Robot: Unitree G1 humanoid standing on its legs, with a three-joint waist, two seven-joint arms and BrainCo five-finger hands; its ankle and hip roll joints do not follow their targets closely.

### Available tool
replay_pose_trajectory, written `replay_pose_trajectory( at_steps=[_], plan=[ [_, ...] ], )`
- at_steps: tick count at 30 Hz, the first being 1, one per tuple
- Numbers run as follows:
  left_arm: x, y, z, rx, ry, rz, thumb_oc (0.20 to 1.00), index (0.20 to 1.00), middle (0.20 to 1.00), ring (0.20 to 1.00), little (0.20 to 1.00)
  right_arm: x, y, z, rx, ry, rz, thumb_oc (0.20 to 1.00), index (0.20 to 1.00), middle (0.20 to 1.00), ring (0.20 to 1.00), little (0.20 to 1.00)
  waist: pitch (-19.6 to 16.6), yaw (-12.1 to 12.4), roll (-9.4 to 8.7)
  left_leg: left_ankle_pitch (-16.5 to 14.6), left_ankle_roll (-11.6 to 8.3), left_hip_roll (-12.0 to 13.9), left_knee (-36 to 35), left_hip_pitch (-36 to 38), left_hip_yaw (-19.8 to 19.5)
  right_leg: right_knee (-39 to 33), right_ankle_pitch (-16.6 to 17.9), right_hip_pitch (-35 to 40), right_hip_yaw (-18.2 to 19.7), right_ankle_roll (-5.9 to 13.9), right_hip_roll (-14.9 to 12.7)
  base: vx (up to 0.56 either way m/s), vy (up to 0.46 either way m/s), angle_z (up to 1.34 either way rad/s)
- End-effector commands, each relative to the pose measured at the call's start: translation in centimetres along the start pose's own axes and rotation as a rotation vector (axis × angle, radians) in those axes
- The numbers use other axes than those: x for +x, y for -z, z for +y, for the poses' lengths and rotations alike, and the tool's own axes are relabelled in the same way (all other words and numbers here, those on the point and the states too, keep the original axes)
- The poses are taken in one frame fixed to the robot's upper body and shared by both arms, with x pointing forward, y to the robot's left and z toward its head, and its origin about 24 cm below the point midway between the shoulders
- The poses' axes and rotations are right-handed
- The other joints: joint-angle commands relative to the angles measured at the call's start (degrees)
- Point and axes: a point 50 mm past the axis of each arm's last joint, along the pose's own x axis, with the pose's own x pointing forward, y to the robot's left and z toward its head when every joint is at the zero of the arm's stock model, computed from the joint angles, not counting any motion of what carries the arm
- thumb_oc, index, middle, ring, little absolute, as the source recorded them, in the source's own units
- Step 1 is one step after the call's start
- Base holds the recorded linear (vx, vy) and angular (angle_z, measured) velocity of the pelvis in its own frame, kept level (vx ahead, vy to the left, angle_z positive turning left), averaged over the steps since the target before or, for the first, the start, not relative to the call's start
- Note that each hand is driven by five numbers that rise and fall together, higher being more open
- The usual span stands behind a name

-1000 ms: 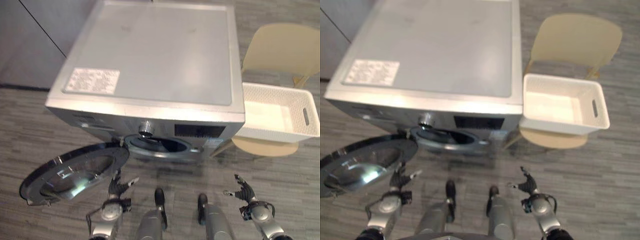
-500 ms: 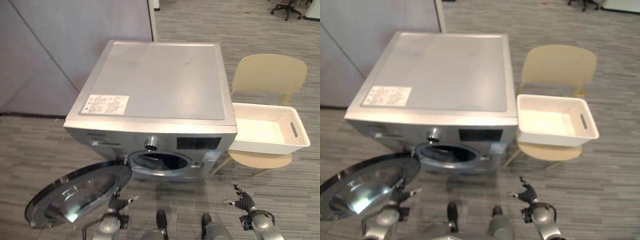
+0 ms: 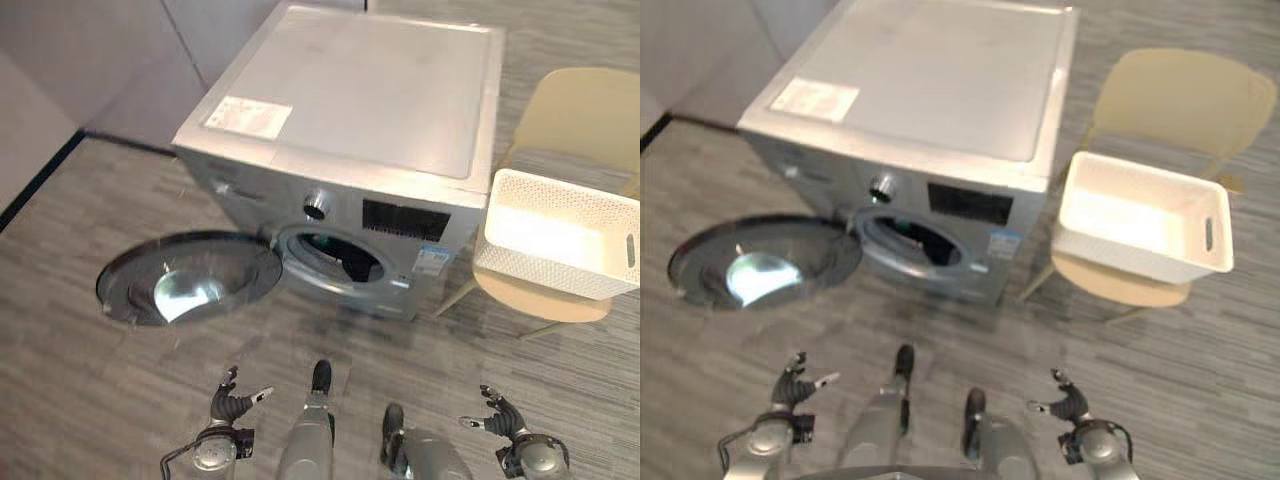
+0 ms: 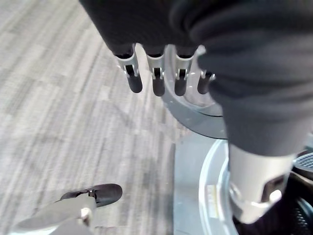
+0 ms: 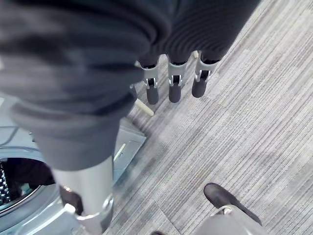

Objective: Grab the laundry basket,head to the washer,open it,put in the laundry and shut it.

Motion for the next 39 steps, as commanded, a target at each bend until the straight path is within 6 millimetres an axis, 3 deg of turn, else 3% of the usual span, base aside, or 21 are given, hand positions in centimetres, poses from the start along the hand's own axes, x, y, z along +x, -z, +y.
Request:
replay_pose_trajectory(
  at_steps=[1,2,3,4,10,13,17,21,22,24,26,28,29,31,33,35,39],
  plan=[
    [0.8,-3.6,1.0,-0.013,-0.023,-0.161,1.0,1.0,1.0,1.0,1.0,0.4,-1.8,-0.8,0.003,0.022,-0.088,1.0,1.0,1.0,1.0,1.0,-0.95,-2.24,-2.19,-10.11,5.17,-5.63,6.8,3.27,0.07,-10.86,5.21,6.48,1.89,9.56,-1.29,-0.07,0.008,0.05],
    [1.0,-3.8,1.0,-0.016,-0.035,-0.163,1.0,1.0,1.0,1.0,1.0,0.5,-1.6,-0.6,-0.005,0.018,-0.072,1.0,1.0,1.0,1.0,1.0,-2.22,-2.83,-2.44,-12.43,5.32,-6.38,6.04,6.7,-2.03,-12.02,6.23,6.42,2.08,10.09,-1.47,0.08,0.069,0.05],
    [1.1,-4.0,0.8,0.002,-0.037,-0.168,1.0,1.0,1.0,1.0,1.0,0.4,-1.3,-0.3,-0.005,0.012,-0.059,1.0,1.0,1.0,1.0,1.0,-3.92,-3.58,-1.19,-12.09,5.7,-5.15,-0.76,10.99,-0.93,-13.42,6.43,7.46,1.67,10.63,-0.16,0.13,0.079,-0.01],
    [1.1,-4.2,0.9,0.005,-0.049,-0.178,1.0,1.0,1.0,1.0,1.0,0.4,-1.2,-0.3,-0.004,0.015,-0.055,1.0,1.0,1.0,1.0,1.0,-4.5,-3.54,-1.17,-11.92,5.8,-5.14,-2.11,11.82,-0.75,-13.72,6.55,8.03,2.08,10.72,0.01,0.17,0.07,0.02],
    [1.2,-5.9,2.1,0.038,-0.099,-0.252,1.0,1.0,1.0,1.0,1.0,0.1,-0.7,-0.4,-0.003,0.014,-0.043,1.0,1.0,1.0,1.0,1.0,-5.64,-3.28,-1.62,-12.36,6.13,-5.52,-2.7,14.29,0.07,-13.99,6.5,10.56,2.37,10.71,-0.09,0.08,0.052,-0.26],
    [1.5,-8.5,4.1,0.115,-0.157,-0.337,1.0,1.0,1.0,1.0,1.0,-0.2,0.1,-0.6,-0.005,0.005,-0.016,1.0,1.0,1.0,1.0,1.0,-6.63,-3.79,-1.72,-12.64,5.94,-5.06,-3.0,15.75,0.61,-13.19,5.58,11.63,2.67,10.61,-0.14,0.08,0.072,-0.25],
    [1.7,-9.8,4.9,0.145,-0.184,-0.373,1.0,1.0,1.0,1.0,1.0,-0.3,0.3,-0.4,-0.007,-0.011,-0.012,1.0,1.0,1.0,1.0,1.0,-6.94,-4.33,-1.69,-12.85,5.91,-4.81,-2.95,16.42,0.7,-11.87,4.86,11.81,2.77,10.43,0.04,0.06,0.029,0.13],
    [1.9,-10.1,5.1,0.181,-0.198,-0.372,1.0,1.0,1.0,1.0,1.0,-0.7,0.7,0.2,-0.008,-0.044,-0.002,1.0,1.0,1.0,1.0,1.0,-7.19,-5.11,-1.82,-11.78,5.18,-4.3,0.28,16.15,0.41,-11.09,4.02,12.37,3.54,9.56,0.96,0.01,-0.009,0.11],
    [2.1,-10.5,5.0,0.189,-0.199,-0.381,1.0,1.0,1.0,1.0,1.0,-0.6,0.7,0.0,-0.013,-0.037,-0.004,1.0,1.0,1.0,1.0,1.0,-6.06,-4.8,-2.65,-8.33,3.48,-4.1,10.03,10.57,-1.28,-11.16,4.16,12.33,3.95,8.69,1.18,-0.11,-0.034,0.32],
    [2.3,-10.6,4.6,0.174,-0.196,-0.377,1.0,1.0,1.0,1.0,1.0,-0.4,0.3,-0.3,-0.021,-0.027,-0.011,1.0,1.0,1.0,1.0,1.0,-4.83,-4.34,-3.0,-7.71,3.27,-4.1,12.44,7.04,-1.68,-11.15,3.63,12.49,3.71,8.65,0.8,-0.05,-0.002,0.36],
    [2.4,-10.3,4.5,0.171,-0.195,-0.362,1.0,1.0,1.0,1.0,1.0,-0.4,0.7,-0.6,-0.018,-0.01,0.011,1.0,1.0,1.0,1.0,1.0,-5.2,-4.32,-2.76,-9.72,4.25,-2.11,6.68,6.24,1.28,-11.74,2.84,13.33,3.26,9.28,0.31,0.14,0.075,0.25],
    [2.4,-10.0,4.5,0.177,-0.199,-0.351,1.0,1.0,1.0,1.0,1.0,-0.4,0.8,-0.7,-0.016,-0.002,0.015,1.0,1.0,1.0,1.0,1.0,-5.36,-3.62,-2.98,-9.25,4.5,-1.71,3.81,5.35,1.89,-11.97,2.49,13.97,3.66,9.62,0.05,0.21,0.099,0.03],
    [2.3,-9.9,5.0,0.189,-0.217,-0.344,1.0,1.0,1.0,1.0,1.0,-0.5,1.3,-0.8,-0.006,0.012,0.037,1.0,1.0,1.0,1.0,1.0,-5.33,-2.45,-3.84,-7.81,3.95,-0.89,5.06,0.58,2.26,-11.34,0.95,14.93,4.57,10.15,-0.78,0.28,0.162,0.12],
    [2.0,-9.5,5.7,0.18,-0.236,-0.338,1.0,1.0,1.0,1.0,1.0,-0.6,1.7,-0.2,-0.028,-0.004,0.059,1.0,1.0,1.0,1.0,1.0,-6.33,-2.25,-3.4,-9.22,4.63,-1.02,3.59,3.07,2.59,-8.98,-0.1,15.13,4.55,11.59,-2.27,0.27,0.189,-0.03],
    [2.0,-9.5,5.7,0.18,-0.236,-0.337,1.0,1.0,1.0,1.0,1.0,-0.6,1.7,-0.2,-0.029,-0.005,0.059,1.0,1.0,1.0,1.0,1.0,-6.32,-2.23,-3.48,-9.23,4.68,-1.09,3.49,3.22,2.69,-8.9,-0.18,15.16,4.62,11.66,-2.36,0.11,0.1,-0.55],
    [1.9,-10.3,6.1,0.191,-0.249,-0.369,1.0,1.0,1.0,1.0,1.0,-0.2,1.2,-0.3,-0.031,0.0,0.048,1.0,1.0,1.0,1.0,1.0,-6.29,-1.66,-2.72,-9.86,5.92,-1.36,1.23,6.23,4.64,-3.42,0.58,14.07,4.24,13.32,-4.02,0.19,0.196,-0.46],
    [1.7,-11.3,7.5,0.237,-0.296,-0.397,1.0,1.0,1.0,1.0,1.0,0.4,-0.5,-0.2,-0.044,-0.011,-0.01,1.0,1.0,1.0,1.0,1.0,-5.96,-1.86,-1.84,-11.91,7.32,-1.95,-0.51,10.51,5.25,2.3,2.15,9.99,3.71,13.52,-4.67,0.13,0.114,-0.18]
  ],
)
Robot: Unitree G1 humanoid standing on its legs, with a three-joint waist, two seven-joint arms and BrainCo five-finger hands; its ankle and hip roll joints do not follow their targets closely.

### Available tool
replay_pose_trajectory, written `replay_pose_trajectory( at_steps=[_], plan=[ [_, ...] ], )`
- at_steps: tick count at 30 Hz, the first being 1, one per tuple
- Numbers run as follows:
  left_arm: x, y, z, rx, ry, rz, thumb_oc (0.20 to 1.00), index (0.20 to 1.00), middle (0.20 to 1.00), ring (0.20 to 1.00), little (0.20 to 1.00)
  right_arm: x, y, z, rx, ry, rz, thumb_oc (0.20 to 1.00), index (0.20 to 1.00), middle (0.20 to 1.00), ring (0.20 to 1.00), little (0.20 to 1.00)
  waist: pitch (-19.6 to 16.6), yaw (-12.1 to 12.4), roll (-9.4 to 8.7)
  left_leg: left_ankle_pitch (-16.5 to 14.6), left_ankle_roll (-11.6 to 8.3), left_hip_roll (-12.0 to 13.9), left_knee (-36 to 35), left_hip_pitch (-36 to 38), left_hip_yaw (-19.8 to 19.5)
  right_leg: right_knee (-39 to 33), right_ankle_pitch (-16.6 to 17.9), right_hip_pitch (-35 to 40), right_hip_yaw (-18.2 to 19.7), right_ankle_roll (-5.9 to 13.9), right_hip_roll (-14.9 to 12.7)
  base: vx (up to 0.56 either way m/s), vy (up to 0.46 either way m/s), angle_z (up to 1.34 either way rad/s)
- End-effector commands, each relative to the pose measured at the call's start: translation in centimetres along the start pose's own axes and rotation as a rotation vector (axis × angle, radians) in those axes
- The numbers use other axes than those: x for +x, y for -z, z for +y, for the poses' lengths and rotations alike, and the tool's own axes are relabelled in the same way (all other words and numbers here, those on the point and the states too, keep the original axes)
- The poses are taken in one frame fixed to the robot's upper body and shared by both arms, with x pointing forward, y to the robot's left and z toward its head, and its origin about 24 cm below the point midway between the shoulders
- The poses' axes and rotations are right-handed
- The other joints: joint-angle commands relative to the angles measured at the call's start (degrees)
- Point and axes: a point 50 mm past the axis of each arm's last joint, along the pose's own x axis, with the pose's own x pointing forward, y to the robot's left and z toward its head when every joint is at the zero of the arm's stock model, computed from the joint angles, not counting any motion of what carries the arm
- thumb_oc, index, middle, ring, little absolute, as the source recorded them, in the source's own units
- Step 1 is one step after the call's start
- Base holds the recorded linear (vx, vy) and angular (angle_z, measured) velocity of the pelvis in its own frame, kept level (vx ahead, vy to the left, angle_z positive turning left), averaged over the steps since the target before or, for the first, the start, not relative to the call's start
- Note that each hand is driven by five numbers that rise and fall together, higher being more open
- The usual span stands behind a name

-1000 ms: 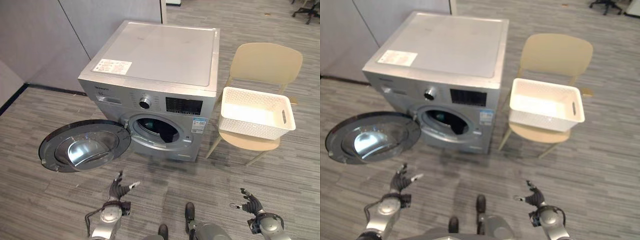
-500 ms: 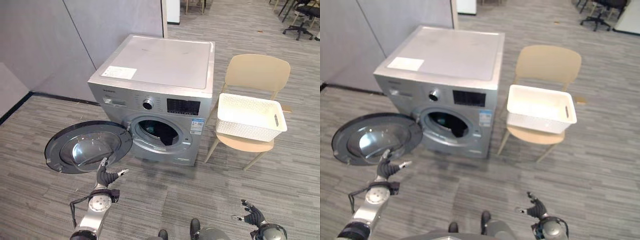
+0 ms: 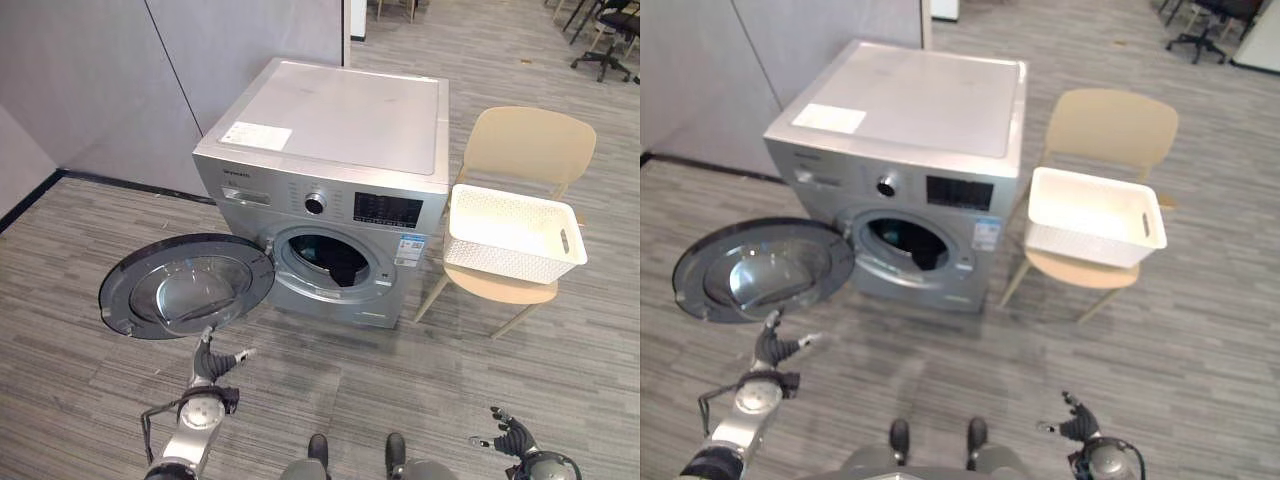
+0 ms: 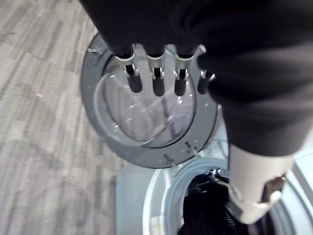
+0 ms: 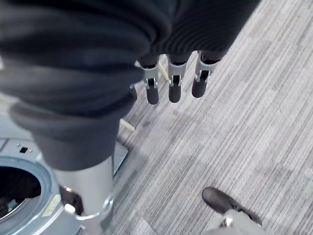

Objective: Grab the laundry basket,head to the washer,open it,put in the laundry and shut it.

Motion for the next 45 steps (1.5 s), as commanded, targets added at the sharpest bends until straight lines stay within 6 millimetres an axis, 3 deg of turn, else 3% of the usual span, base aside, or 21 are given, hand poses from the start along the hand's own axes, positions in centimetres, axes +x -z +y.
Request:
replay_pose_trajectory(
  at_steps=[1,3,4,6,8,13,16,18,20,21,27,28,30,33,36,41,45],
  plan=[
    [1.0,-2.4,3.7,0.078,-0.115,-0.122,1.0,1.0,1.0,1.0,1.0,0.6,-2.6,-0.5,-0.022,0.019,-0.111,1.0,1.0,1.0,1.0,1.0,-0.02,0.06,-1.52,0.14,-1.68,-0.1,6.42,-3.95,-1.51,3.25,-1.09,7.25,-0.85,5.28,-0.84,0.13,0.065,-0.28],
    [1.3,-3.9,5.4,0.117,-0.163,-0.184,1.0,1.0,1.0,1.0,1.0,0.6,-3.2,-0.6,-0.044,0.011,-0.135,1.0,1.0,1.0,1.0,1.0,0.28,-0.97,-0.82,-0.45,-1.77,-0.41,4.45,-1.23,-1.73,0.01,0.89,3.09,-1.58,5.0,-0.1,0.17,0.044,-0.26],
    [1.2,-4.6,6.4,0.155,-0.194,-0.213,1.0,1.0,1.0,1.0,1.0,0.4,-2.6,-0.5,-0.047,0.012,-0.118,1.0,1.0,1.0,1.0,1.0,0.67,-1.45,-0.53,-0.76,-1.98,-0.62,5.07,-0.47,-2.4,-0.59,0.92,3.79,-1.61,5.55,-0.42,0.12,0.022,-0.14],
    [1.2,-4.5,6.4,0.156,-0.194,-0.211,1.0,1.0,1.0,1.0,1.0,0.4,-2.6,-0.5,-0.048,0.01,-0.118,1.0,1.0,1.0,1.0,1.0,0.72,-1.57,-0.55,-0.8,-1.98,-0.65,5.12,-0.39,-2.47,-0.59,0.88,3.92,-1.67,5.57,-0.44,0.08,0.015,0.14],
    [1.9,-6.2,7.8,0.24,-0.234,-0.264,1.0,1.0,1.0,1.0,1.0,0.0,-1.9,-0.5,-0.053,-0.007,-0.108,1.0,1.0,1.0,1.0,1.0,-0.32,-2.01,-0.98,-1.2,-1.9,-1.56,4.19,1.06,-2.0,-3.77,1.13,6.07,-1.34,5.22,0.08,0.17,0.018,0.65],
    [4.0,-9.5,15.3,0.491,-0.362,-0.215,1.0,1.0,1.0,1.0,1.0,0.0,-2.5,-2.0,-0.121,-0.018,-0.134,1.0,1.0,1.0,1.0,1.0,-1.47,-2.97,-1.28,-1.02,-2.42,-1.17,3.75,-0.5,-0.92,-8.68,1.9,8.18,-1.73,5.69,0.43,0.01,-0.008,0.02],
    [4.8,-11.9,20.0,0.602,-0.44,-0.121,1.0,1.0,1.0,1.0,1.0,0.4,-3.7,-2.3,-0.149,-0.036,-0.165,1.0,1.0,1.0,1.0,1.0,-0.02,-3.67,-2.93,-0.58,-2.55,-0.02,5.81,-6.8,-0.8,-9.36,3.77,4.2,-1.09,6.04,0.87,-0.24,-0.094,-0.11],
    [4.9,-12.9,21.5,0.616,-0.467,-0.084,1.0,1.0,1.0,1.0,1.0,0.5,-4.4,-2.0,-0.163,-0.061,-0.184,1.0,1.0,1.0,1.0,1.0,0.76,-4.09,-4.2,-0.45,-2.61,0.64,7.43,-10.33,-0.98,-9.45,4.94,1.36,-0.47,6.25,1.11,-0.18,-0.066,-0.21],
    [5.1,-13.5,22.2,0.625,-0.476,-0.067,1.0,1.0,1.0,1.0,1.0,0.6,-4.9,-2.0,-0.171,-0.07,-0.205,1.0,1.0,1.0,1.0,1.0,1.32,-4.39,-5.13,-0.4,-2.68,0.86,8.27,-12.4,-0.93,-9.27,5.4,-0.4,-0.23,6.22,1.19,-0.14,-0.015,-0.23],
    [5.0,-13.9,22.9,0.586,-0.504,-0.053,1.0,1.0,1.0,1.0,1.0,0.5,-6.1,-1.8,-0.16,-0.084,-0.255,1.0,1.0,1.0,1.0,1.0,2.47,-4.69,-6.44,-0.3,-2.65,1.38,9.37,-14.97,-0.87,-8.89,5.96,-2.6,0.05,6.27,1.38,-0.11,-0.009,-0.32],
    [4.9,-14.1,23.7,0.656,-0.536,-0.021,1.0,1.0,1.0,1.0,1.0,0.2,-7.6,-0.8,-0.171,-0.13,-0.336,1.0,1.0,1.0,1.0,1.0,4.29,-5.55,-9.17,-0.7,-2.41,1.72,11.67,-19.65,-1.45,-8.13,6.33,-5.76,-0.41,6.25,1.47,-0.03,-0.004,-0.03],
    [4.8,-15.3,23.9,0.683,-0.586,-0.066,1.0,1.0,1.0,1.0,1.0,0.1,-7.9,-0.7,-0.166,-0.128,-0.36,1.0,1.0,1.0,1.0,1.0,4.52,-5.36,-9.71,-0.72,-2.41,1.71,11.96,-20.51,-1.55,-8.36,6.6,-6.07,-0.55,6.35,1.34,0.02,-0.02,0.08],
    [4.7,-15.6,24.0,0.696,-0.603,-0.083,1.0,1.0,1.0,1.0,1.0,0.0,-8.0,-0.6,-0.163,-0.127,-0.366,1.0,1.0,1.0,1.0,1.0,4.54,-5.25,-9.73,-0.75,-2.41,1.59,11.82,-20.57,-1.65,-8.5,6.63,-6.12,-0.63,6.38,1.29,0.04,-0.011,0.09],
    [4.1,-18.9,23.3,0.702,-0.656,-0.283,1.0,1.0,1.0,1.0,1.0,-0.1,-8.3,-0.2,-0.158,-0.128,-0.388,1.0,1.0,1.0,1.0,1.0,4.66,-4.55,-9.64,-0.97,-2.53,1.44,12.04,-21.16,-2.01,-8.74,6.46,-6.01,-0.91,6.61,0.9,0.05,-0.004,0.12],
    [3.6,-20.0,23.1,0.721,-0.653,-0.349,1.0,1.0,1.0,1.0,1.0,-0.2,-8.0,-0.3,-0.161,-0.123,-0.385,1.0,1.0,1.0,1.0,1.0,4.13,-4.04,-9.38,-1.31,-2.43,0.98,11.82,-20.92,-2.09,-8.94,5.87,-5.59,-1.43,6.45,0.75,0.03,0.015,0.12],
    [3.4,-21.2,23.3,0.772,-0.652,-0.372,1.0,1.0,1.0,1.0,1.0,-0.3,-7.6,-0.6,-0.171,-0.124,-0.37,1.0,1.0,1.0,1.0,1.0,3.49,-4.24,-8.74,-1.47,-2.41,0.62,11.85,-21.12,-2.41,-9.17,5.56,-5.25,-1.98,6.54,0.53,0.01,0.001,0.02],
    [3.6,-21.4,24.4,0.84,-0.663,-0.29,1.0,1.0,1.0,1.0,1.0,-0.3,-7.8,-0.7,-0.181,-0.126,-0.377,1.0,1.0,1.0,1.0,1.0,3.02,-4.76,-8.84,-1.27,-2.37,0.66,11.61,-21.44,-2.57,-9.28,5.91,-5.5,-2.08,6.7,0.63,0.01,-0.005,0.06]
  ],
)
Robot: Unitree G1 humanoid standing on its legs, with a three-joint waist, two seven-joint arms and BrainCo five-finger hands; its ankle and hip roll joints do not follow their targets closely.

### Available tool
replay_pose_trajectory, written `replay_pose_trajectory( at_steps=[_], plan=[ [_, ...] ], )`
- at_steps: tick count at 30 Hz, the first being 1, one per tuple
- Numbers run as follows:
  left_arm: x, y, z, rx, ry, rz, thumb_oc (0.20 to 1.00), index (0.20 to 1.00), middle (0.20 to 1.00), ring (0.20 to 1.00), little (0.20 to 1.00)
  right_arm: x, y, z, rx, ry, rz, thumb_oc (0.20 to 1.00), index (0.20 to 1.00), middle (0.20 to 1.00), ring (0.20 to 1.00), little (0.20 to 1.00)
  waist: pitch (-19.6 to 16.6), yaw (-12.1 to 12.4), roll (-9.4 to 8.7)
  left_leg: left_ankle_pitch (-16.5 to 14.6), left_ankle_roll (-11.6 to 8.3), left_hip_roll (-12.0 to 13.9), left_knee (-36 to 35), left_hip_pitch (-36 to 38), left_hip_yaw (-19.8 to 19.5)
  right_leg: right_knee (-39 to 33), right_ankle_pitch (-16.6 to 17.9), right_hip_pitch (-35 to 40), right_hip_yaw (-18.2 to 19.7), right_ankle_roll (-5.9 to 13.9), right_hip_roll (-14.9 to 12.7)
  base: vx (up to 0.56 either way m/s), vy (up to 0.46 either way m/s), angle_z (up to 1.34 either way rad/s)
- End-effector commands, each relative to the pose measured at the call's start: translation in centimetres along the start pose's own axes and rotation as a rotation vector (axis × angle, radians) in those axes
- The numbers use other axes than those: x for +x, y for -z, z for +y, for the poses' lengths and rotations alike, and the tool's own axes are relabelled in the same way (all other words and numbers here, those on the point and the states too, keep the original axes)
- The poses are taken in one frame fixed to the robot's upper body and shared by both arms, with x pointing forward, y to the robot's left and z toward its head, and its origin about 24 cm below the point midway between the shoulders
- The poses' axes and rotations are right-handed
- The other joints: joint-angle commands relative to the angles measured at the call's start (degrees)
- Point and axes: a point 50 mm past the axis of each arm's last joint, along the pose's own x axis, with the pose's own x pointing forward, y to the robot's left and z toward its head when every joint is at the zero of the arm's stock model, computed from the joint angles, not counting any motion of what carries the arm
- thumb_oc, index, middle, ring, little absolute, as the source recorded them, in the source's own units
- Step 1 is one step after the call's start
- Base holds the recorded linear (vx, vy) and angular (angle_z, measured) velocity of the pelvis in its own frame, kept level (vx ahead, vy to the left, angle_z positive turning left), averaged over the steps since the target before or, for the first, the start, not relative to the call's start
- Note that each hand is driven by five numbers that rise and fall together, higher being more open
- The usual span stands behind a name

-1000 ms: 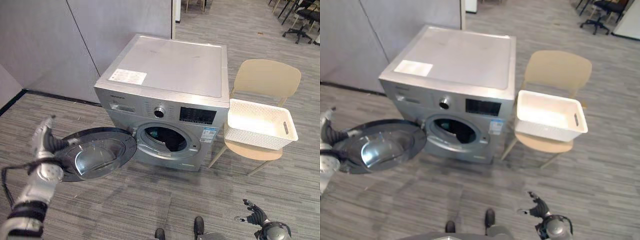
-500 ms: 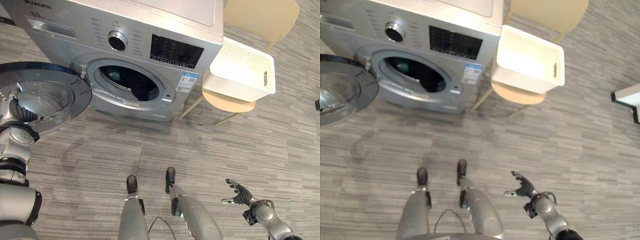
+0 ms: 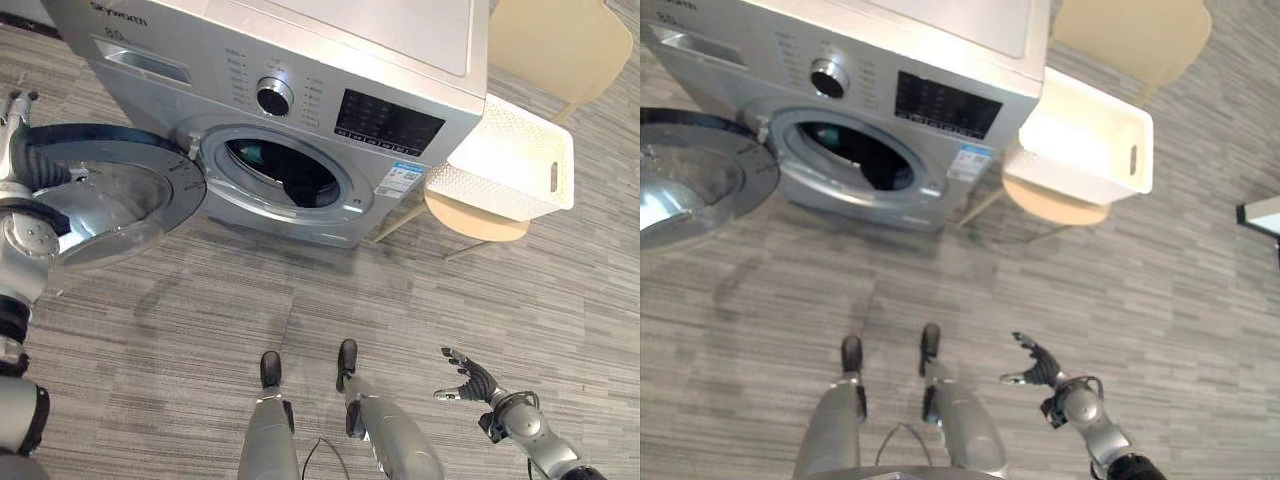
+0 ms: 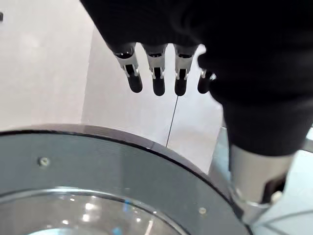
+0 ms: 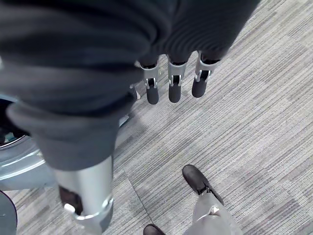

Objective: Grab the laundry basket,head to the washer,open it,put in the laundry and shut it.

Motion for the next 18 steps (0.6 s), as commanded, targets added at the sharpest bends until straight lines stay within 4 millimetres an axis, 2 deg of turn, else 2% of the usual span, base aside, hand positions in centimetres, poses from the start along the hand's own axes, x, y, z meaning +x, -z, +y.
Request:
replay_pose_trajectory(
  at_steps=[1,2,7,10,13,17,18],
  plan=[
    [0.2,1.5,0.8,0.07,0.01,0.067,1.0,1.0,1.0,1.0,1.0,-1.2,1.1,-1.0,-0.008,0.023,0.022,1.0,1.0,1.0,1.0,1.0,-5.43,-0.82,1.46,0.84,0.82,-2.32,1.86,-2.05,-0.33,2.78,-3.92,5.17,1.07,7.4,-2.67,0.0,0.0,0.0],
    [0.5,2.1,1.6,0.101,0.013,0.099,1.0,1.0,1.0,1.0,1.0,-1.3,1.0,-1.2,-0.004,0.02,0.019,1.0,1.0,1.0,1.0,1.0,-5.56,-0.94,0.91,0.93,0.82,-2.06,1.97,-2.44,-0.14,2.45,-3.57,5.15,1.12,7.58,-2.51,0.01,-0.033,0.0],
    [1.1,2.8,3.3,0.152,0.021,0.146,1.0,1.0,1.0,1.0,1.0,-1.7,0.9,-1.4,-0.004,0.0,0.008,1.0,1.0,1.0,1.0,1.0,-5.94,-1.63,-0.5,1.05,0.69,-1.53,2.11,-3.63,-0.13,1.63,-2.47,4.75,1.32,8.07,-2.21,0.01,-0.03,-0.04],
    [0.9,3.3,2.7,0.191,0.068,0.176,1.0,1.0,1.0,1.0,1.0,-1.9,0.7,-1.7,-0.012,-0.007,-0.004,1.0,1.0,1.0,1.0,1.0,-6.22,-2.13,-1.32,1.11,0.5,-1.22,2.29,-4.62,-0.24,1.19,-2.07,4.41,1.25,8.18,-2.1,0.03,-0.011,0.03],
    [0.6,3.9,2.0,0.16,0.111,0.208,1.0,1.0,1.0,1.0,1.0,-2.0,0.5,-2.0,-0.016,-0.006,-0.012,1.0,1.0,1.0,1.0,1.0,-6.32,-2.36,-1.97,1.23,0.45,-1.1,2.15,-5.26,-0.21,0.76,-1.55,4.02,1.09,8.31,-1.88,0.0,0.0,0.0],
    [-0.4,4.2,-0.6,0.081,0.165,0.229,1.0,1.0,1.0,1.0,1.0,-2.2,0.4,-1.5,-0.018,-0.023,-0.021,1.0,1.0,1.0,1.0,1.0,-5.94,-2.56,-2.45,1.16,0.24,-0.95,2.29,-5.89,0.1,0.67,-1.24,3.71,1.2,8.45,-1.94,0.0,0.007,-0.01],
    [-1.0,2.8,-2.9,-0.042,0.171,0.176,1.0,1.0,1.0,1.0,1.0,-2.2,0.6,-1.2,-0.021,-0.015,-0.012,1.0,1.0,1.0,1.0,1.0,-5.66,-2.02,-2.37,1.13,0.19,-1.07,2.43,-5.83,0.45,0.79,-1.58,3.88,0.65,8.28,-2.09,0.0,0.0,0.0]
  ],
)
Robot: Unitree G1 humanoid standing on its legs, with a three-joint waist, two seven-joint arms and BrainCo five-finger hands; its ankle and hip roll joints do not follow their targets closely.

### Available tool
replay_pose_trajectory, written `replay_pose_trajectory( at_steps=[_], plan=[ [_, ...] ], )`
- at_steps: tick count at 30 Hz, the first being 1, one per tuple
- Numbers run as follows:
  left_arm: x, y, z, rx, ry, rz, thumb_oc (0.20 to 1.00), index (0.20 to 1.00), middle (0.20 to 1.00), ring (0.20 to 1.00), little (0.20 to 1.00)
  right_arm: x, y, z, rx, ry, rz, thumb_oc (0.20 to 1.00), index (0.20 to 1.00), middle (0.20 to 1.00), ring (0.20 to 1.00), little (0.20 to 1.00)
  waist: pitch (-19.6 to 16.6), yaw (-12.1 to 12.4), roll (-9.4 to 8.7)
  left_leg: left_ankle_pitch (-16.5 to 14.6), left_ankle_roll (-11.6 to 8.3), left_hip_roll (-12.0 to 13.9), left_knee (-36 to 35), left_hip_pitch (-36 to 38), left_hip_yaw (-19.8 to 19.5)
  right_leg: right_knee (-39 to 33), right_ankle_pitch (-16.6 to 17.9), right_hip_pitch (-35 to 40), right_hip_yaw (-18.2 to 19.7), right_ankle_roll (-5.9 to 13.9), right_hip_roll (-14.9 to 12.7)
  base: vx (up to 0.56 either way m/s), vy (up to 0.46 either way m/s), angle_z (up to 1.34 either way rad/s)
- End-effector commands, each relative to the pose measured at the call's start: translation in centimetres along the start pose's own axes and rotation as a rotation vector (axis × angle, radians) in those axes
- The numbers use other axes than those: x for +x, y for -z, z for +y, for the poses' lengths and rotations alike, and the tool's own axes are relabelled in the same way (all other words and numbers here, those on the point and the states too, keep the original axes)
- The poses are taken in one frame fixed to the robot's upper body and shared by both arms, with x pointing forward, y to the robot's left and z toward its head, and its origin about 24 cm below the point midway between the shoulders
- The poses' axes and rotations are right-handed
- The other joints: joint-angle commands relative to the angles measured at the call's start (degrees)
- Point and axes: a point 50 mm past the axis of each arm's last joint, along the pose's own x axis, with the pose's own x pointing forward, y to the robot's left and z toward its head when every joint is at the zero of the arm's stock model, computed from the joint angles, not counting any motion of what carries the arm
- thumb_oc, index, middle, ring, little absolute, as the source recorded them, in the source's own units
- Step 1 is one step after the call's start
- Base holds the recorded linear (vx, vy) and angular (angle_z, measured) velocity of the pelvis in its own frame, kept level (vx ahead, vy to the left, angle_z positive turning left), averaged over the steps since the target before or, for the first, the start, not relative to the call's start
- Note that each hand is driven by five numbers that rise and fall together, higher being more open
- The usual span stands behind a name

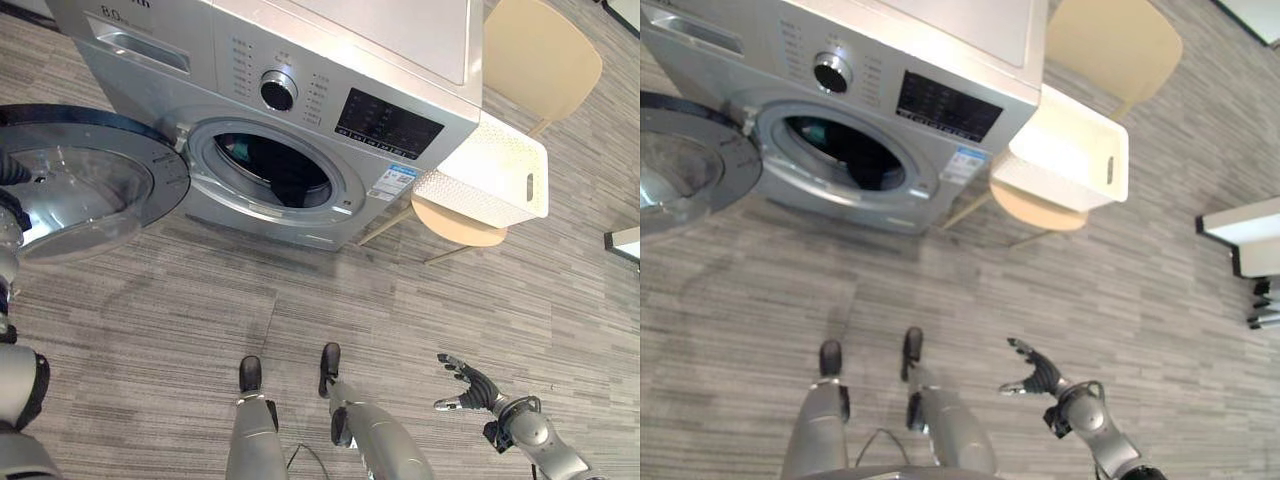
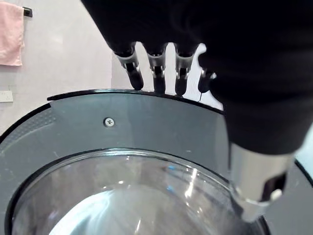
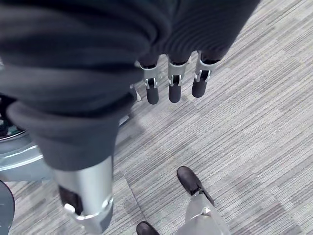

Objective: Grab the laundry basket,head to the washer,open it,put in the laundry and shut it.

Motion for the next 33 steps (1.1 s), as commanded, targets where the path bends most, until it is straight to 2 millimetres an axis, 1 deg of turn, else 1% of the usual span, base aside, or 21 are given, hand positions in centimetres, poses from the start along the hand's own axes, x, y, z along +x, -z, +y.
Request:
replay_pose_trajectory(
  at_steps=[1,3,4,5,6,8,10,11,12,13,14,16,17,19,22,23,27,29,30,32,33],
  plan=[
    [-1.5,0.1,-4.4,-0.089,0.125,-0.005,1.0,1.0,1.0,1.0,1.0,-0.8,1.0,-1.6,-0.003,0.058,0.032,1.0,1.0,1.0,1.0,1.0,-0.53,0.93,1.55,4.2,-0.3,-1.82,-4.68,2.43,0.76,1.86,-2.99,8.11,0.35,7.19,-2.54,0.0,0.0,0.0],
    [-2.1,-1.3,-5.4,-0.161,0.122,-0.069,1.0,1.0,1.0,1.0,1.0,-0.8,1.0,-1.5,-0.01,0.064,0.028,1.0,1.0,1.0,1.0,1.0,-0.14,1.6,1.54,4.0,-0.24,-1.98,-4.6,2.59,0.83,2.02,-3.3,8.23,0.07,7.03,-2.59,0.0,0.009,0.02],
    [-2.2,-1.1,-5.6,-0.163,0.124,-0.066,1.0,1.0,1.0,1.0,1.0,-0.8,1.0,-1.6,-0.013,0.063,0.03,1.0,1.0,1.0,1.0,1.0,-0.17,1.49,1.68,3.96,-0.23,-1.96,-4.59,2.67,0.87,2.03,-3.31,8.3,0.11,7.04,-2.57,-0.02,0.028,0.05],
    [-3.1,-2.7,-6.4,-0.259,0.12,-0.134,1.0,1.0,1.0,1.0,1.0,-0.8,1.1,-1.4,-0.002,0.079,0.031,1.0,1.0,1.0,1.0,1.0,0.4,2.33,1.78,3.92,-0.24,-2.2,-4.52,2.69,0.94,2.2,-3.56,8.26,-0.28,6.93,-2.63,-0.01,0.021,0.04],
    [-3.2,-2.5,-6.5,-0.26,0.121,-0.13,1.0,1.0,1.0,1.0,1.0,-0.9,1.1,-1.4,-0.005,0.078,0.033,1.0,1.0,1.0,1.0,1.0,0.34,2.2,1.9,3.89,-0.24,-2.19,-4.5,2.73,0.95,2.22,-3.57,8.3,-0.27,6.94,-2.63,0.0,0.0,0.0],
    [-4.6,-4.0,-7.9,-0.404,0.14,-0.18,1.0,1.0,1.0,1.0,1.0,-0.8,1.2,-1.3,0.005,0.095,0.038,1.0,1.0,1.0,1.0,1.0,0.8,2.69,2.19,3.9,-0.31,-2.44,-4.39,2.71,0.81,2.3,-3.74,8.2,-0.92,6.76,-2.75,-0.01,0.006,0.04],
    [-5.4,-4.3,-8.8,-0.451,0.15,-0.185,1.0,1.0,1.0,1.0,1.0,-0.8,1.3,-1.2,0.0,0.096,0.046,1.0,1.0,1.0,1.0,1.0,0.93,2.68,2.36,3.77,-0.33,-2.49,-4.29,2.74,0.85,2.16,-3.81,8.2,-1.02,6.63,-2.78,-0.01,0.005,0.06],
    [-6.2,-5.6,-9.2,-0.512,0.154,-0.235,1.0,1.0,1.0,1.0,1.0,-0.7,1.3,-1.2,0.006,0.106,0.05,1.0,1.0,1.0,1.0,1.0,1.13,3.06,2.37,3.76,-0.34,-2.62,-4.19,2.67,0.83,2.06,-3.91,8.16,-1.16,6.47,-2.85,-0.02,0.003,0.06],
    [-8.3,-6.7,-10.3,-0.601,0.161,-0.274,1.0,1.0,1.0,1.0,1.0,-0.5,1.3,-1.1,0.009,0.119,0.058,1.0,1.0,1.0,1.0,1.0,1.33,3.43,2.82,3.52,-0.32,-2.72,-3.95,2.79,0.96,1.93,-3.94,8.17,-1.17,6.25,-2.82,-0.02,0.002,0.05],
    [-9.5,-7.6,-10.8,-0.663,0.171,-0.308,1.0,1.0,1.0,1.0,1.0,-0.4,1.4,-1.0,0.024,0.135,0.063,1.0,1.0,1.0,1.0,1.0,1.47,3.73,2.92,3.45,-0.33,-2.79,-3.91,2.87,0.99,1.9,-3.99,8.14,-1.22,6.1,-2.87,-0.01,0.004,0.03],
    [-9.5,-7.6,-10.8,-0.663,0.171,-0.308,1.0,1.0,1.0,1.0,1.0,-0.4,1.4,-1.0,0.024,0.135,0.063,1.0,1.0,1.0,1.0,1.0,1.47,3.73,2.92,3.45,-0.33,-2.79,-3.91,2.87,0.99,1.9,-3.99,8.14,-1.22,6.1,-2.87,0.0,0.0,0.0],
    [-13.6,-10.8,-10.1,-0.717,0.149,-0.504,1.0,1.0,1.0,1.0,1.0,-0.2,2.0,-0.9,0.034,0.159,0.095,1.0,1.0,1.0,1.0,1.0,1.49,4.93,4.61,3.01,-0.15,-2.77,-3.71,3.75,1.38,2.03,-4.52,8.76,-1.07,5.71,-2.8,0.0,0.011,-0.04],
    [-13.6,-10.7,-10.1,-0.716,0.149,-0.503,1.0,1.0,1.0,1.0,1.0,-0.2,2.0,-0.9,0.033,0.158,0.096,1.0,1.0,1.0,1.0,1.0,1.48,4.9,4.63,3.04,-0.15,-2.77,-3.79,3.82,1.43,2.04,-4.51,8.76,-1.02,5.71,-2.81,0.01,0.029,-0.1],
    [-13.7,-9.3,-8.4,-0.635,0.034,-0.511,1.0,1.0,1.0,1.0,1.0,-0.4,2.3,-0.9,0.033,0.161,0.109,1.0,1.0,1.0,1.0,1.0,1.42,6.04,6.28,2.47,-0.03,-2.64,-3.96,5.32,1.81,2.41,-5.29,9.49,-0.67,5.42,-2.66,0.02,0.011,-0.21],
    [-13.2,-7.4,-8.1,-0.529,-0.05,-0.459,1.0,1.0,1.0,1.0,1.0,-0.3,2.5,-1.0,0.03,0.155,0.117,1.0,1.0,1.0,1.0,1.0,1.57,6.32,6.82,3.43,0.1,-2.86,-4.98,6.11,1.94,2.68,-5.14,9.18,-0.53,5.14,-2.89,0.0,-0.01,-0.12],
    [-13.2,-7.4,-8.1,-0.527,-0.053,-0.459,1.0,1.0,1.0,1.0,1.0,-0.3,2.5,-0.9,0.029,0.154,0.116,1.0,1.0,1.0,1.0,1.0,1.59,6.28,6.75,3.44,0.09,-2.85,-5.02,6.19,1.97,2.71,-5.16,9.22,-0.5,5.13,-2.89,0.0,0.0,0.0],
    [-13.8,-6.1,-9.2,-0.59,-0.035,-0.376,1.0,1.0,1.0,1.0,1.0,-0.4,2.8,-1.1,0.018,0.154,0.132,1.0,1.0,1.0,1.0,1.0,2.16,6.33,7.32,3.82,0.24,-2.94,-5.61,7.31,2.12,3.35,-5.52,9.07,-0.35,4.54,-2.78,0.0,-0.011,0.0],
    [-13.7,-3.9,-10.7,-0.589,-0.017,-0.234,1.0,1.0,1.0,1.0,1.0,-0.8,3.2,-1.3,0.02,0.158,0.149,1.0,1.0,1.0,1.0,1.0,2.24,6.17,7.79,4.29,0.35,-3.07,-6.57,8.16,2.04,3.43,-5.52,8.94,-0.07,4.21,-2.62,0.02,-0.015,-0.05],
    [-13.6,-3.9,-10.8,-0.591,-0.017,-0.234,1.0,1.0,1.0,1.0,1.0,-0.8,3.2,-1.3,0.019,0.158,0.15,1.0,1.0,1.0,1.0,1.0,2.26,6.15,7.83,4.33,0.35,-3.08,-6.67,8.24,2.04,3.43,-5.54,8.97,-0.07,4.21,-2.63,0.0,-0.002,-0.04],
    [-13.9,-2.6,-13.0,-0.679,0.071,-0.099,1.0,1.0,1.0,1.0,1.0,-1.1,3.5,-1.8,0.008,0.159,0.165,1.0,1.0,1.0,1.0,1.0,2.39,5.69,8.17,4.77,0.35,-3.21,-7.23,8.72,2.26,3.52,-5.42,8.76,0.16,3.97,-2.53,-0.01,0.009,-0.11],
    [-13.8,-2.4,-13.3,-0.684,0.086,-0.084,1.0,1.0,1.0,1.0,1.0,-1.2,3.6,-2.0,0.011,0.164,0.172,1.0,1.0,1.0,1.0,1.0,2.52,5.48,8.36,4.88,0.35,-3.24,-7.33,8.79,2.36,3.55,-5.4,8.69,0.22,3.92,-2.53,-0.01,0.009,-0.12]
  ],
)
